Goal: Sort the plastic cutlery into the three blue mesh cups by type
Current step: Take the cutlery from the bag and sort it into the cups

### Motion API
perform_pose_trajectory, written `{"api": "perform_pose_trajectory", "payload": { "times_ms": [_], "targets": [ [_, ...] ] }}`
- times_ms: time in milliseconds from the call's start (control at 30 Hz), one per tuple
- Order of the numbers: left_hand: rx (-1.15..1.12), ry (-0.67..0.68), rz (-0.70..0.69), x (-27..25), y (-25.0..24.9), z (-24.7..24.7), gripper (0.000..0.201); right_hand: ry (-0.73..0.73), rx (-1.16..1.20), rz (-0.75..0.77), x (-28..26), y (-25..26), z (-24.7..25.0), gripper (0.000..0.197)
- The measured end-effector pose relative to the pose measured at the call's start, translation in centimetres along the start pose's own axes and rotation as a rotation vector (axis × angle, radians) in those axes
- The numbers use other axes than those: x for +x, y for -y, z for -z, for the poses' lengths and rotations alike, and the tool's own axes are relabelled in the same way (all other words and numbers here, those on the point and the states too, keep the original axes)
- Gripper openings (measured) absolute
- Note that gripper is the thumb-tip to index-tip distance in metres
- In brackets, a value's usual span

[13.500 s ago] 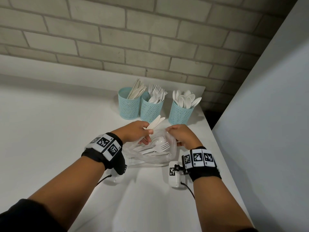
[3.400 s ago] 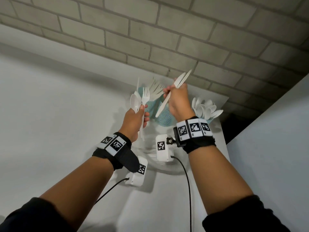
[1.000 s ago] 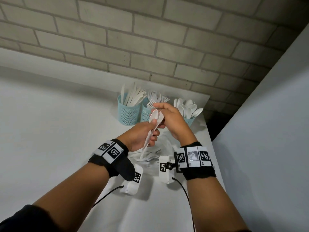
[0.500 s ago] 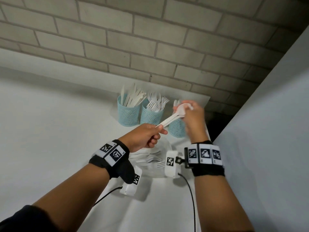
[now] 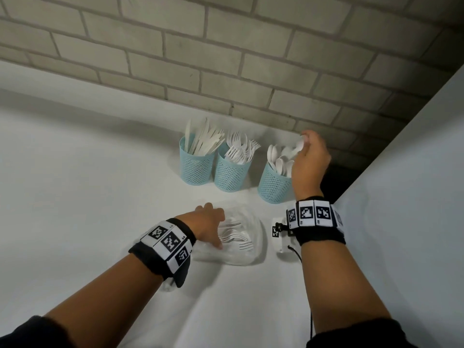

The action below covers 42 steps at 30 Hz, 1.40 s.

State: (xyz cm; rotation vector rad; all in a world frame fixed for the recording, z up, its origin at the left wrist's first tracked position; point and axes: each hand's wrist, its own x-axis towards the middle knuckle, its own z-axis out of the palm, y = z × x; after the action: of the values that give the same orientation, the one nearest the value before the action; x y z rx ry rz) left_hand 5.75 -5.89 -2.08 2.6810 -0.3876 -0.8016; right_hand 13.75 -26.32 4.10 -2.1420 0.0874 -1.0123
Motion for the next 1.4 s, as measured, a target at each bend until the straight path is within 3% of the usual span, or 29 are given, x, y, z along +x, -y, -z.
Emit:
{"api": "perform_pose_trajectory", "payload": {
  "times_ms": [133, 200, 267, 367, 433, 533, 633, 733, 933, 1033, 1267, 1400],
  "targets": [
    [0.032, -0.025, 0.016, 0.2, 0.2, -0.1, 0.074, 0.399, -0.237, -0.027, -0.7, -0.4, -1.2, 0.034],
    [0.037, -0.034, 0.007, 0.2, 0.3, -0.3, 0.075, 0.487, -0.285, -0.062, -0.6, 0.0, -1.1, 0.036],
    [0.065, -0.043, -0.011, 0.1, 0.2, -0.6, 0.076, 0.436, -0.256, -0.044, -0.6, 0.6, -0.9, 0.033],
    [0.106, -0.042, -0.049, 0.2, -0.1, -0.9, 0.066, 0.168, -0.115, 0.131, -2.0, 2.0, -0.8, 0.025],
    [0.147, -0.045, -0.077, 0.1, -0.4, -1.1, 0.061, 0.169, -0.021, 0.213, -3.7, 3.0, -0.5, 0.024],
    [0.193, -0.086, -0.107, 0.0, -0.5, -1.7, 0.065, 0.536, 0.073, 0.153, -6.1, 3.8, 0.0, 0.022],
    [0.185, -0.121, -0.122, -0.2, -0.4, -2.1, 0.065, 0.969, -0.086, -0.019, -7.9, 3.0, -0.2, 0.024],
    [0.162, -0.182, -0.131, -0.1, -0.3, -2.2, 0.062, 1.149, -0.246, -0.098, -9.1, 2.2, 0.0, 0.027],
    [0.199, -0.315, -0.171, -0.7, -0.4, -1.9, 0.031, 1.145, -0.257, -0.161, -9.9, 1.2, 0.4, 0.029],
    [0.205, -0.340, -0.180, -1.1, -0.6, -1.6, 0.026, 1.101, -0.238, -0.180, -10.0, 0.7, 0.4, 0.031],
    [0.152, -0.244, -0.177, -1.4, -0.4, -1.9, 0.028, 1.056, -0.146, -0.238, -10.2, 0.6, 0.8, 0.031],
    [-0.004, -0.168, -0.184, -1.8, -0.2, -1.4, 0.028, 1.023, -0.106, -0.280, -10.0, 0.1, 1.1, 0.029]
  ]
}}
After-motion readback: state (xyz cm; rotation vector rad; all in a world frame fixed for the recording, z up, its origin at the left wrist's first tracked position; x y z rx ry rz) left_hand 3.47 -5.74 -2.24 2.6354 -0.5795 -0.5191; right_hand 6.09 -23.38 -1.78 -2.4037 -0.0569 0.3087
